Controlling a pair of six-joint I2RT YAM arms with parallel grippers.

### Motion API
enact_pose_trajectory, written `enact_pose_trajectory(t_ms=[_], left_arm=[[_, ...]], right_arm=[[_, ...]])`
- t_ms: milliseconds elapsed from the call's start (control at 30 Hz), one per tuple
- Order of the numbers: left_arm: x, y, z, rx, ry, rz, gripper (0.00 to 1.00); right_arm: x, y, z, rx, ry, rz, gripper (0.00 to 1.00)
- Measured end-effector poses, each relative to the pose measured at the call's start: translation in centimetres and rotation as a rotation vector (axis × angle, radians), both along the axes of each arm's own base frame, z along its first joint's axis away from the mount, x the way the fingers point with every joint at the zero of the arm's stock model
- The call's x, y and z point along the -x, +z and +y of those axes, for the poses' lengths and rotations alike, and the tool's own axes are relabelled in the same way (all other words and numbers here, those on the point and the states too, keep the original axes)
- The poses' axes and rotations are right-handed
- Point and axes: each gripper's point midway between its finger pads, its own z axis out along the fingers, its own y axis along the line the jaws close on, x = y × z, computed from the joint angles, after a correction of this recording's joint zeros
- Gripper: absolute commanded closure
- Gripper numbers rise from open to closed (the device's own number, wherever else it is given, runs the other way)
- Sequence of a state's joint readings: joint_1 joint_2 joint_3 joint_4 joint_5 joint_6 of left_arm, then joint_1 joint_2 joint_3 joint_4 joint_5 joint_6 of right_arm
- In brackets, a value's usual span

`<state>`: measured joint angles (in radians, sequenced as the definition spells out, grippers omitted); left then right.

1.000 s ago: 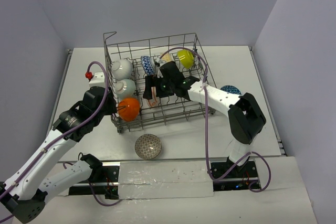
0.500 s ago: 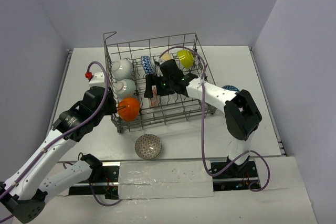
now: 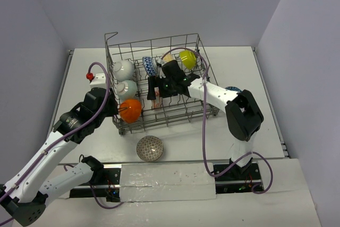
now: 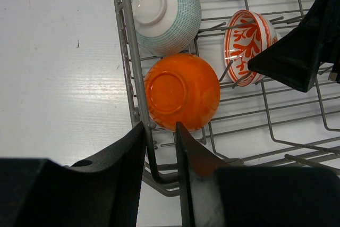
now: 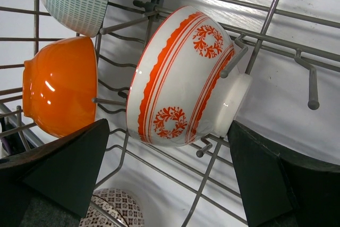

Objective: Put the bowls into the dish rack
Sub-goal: Move the bowl to the dish rack.

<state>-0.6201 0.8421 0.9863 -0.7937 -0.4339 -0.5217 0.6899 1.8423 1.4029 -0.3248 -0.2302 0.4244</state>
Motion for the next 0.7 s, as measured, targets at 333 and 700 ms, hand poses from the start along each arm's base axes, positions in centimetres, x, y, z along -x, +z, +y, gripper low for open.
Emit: enact_pose_trajectory(t_ms=[333, 700], left_arm=[[0.1, 0.1, -0.3, 0.02, -0.001, 0.003, 0.68], [0.2, 0.2, -0.6, 0.032, -0.012, 0.006, 0.68]], right_arm=[[0.0, -0.3, -1.0, 0.033, -0.002, 0.004, 0.0], [-0.5, 2.1, -2.4, 0.024, -0.026, -0.04, 0.0]])
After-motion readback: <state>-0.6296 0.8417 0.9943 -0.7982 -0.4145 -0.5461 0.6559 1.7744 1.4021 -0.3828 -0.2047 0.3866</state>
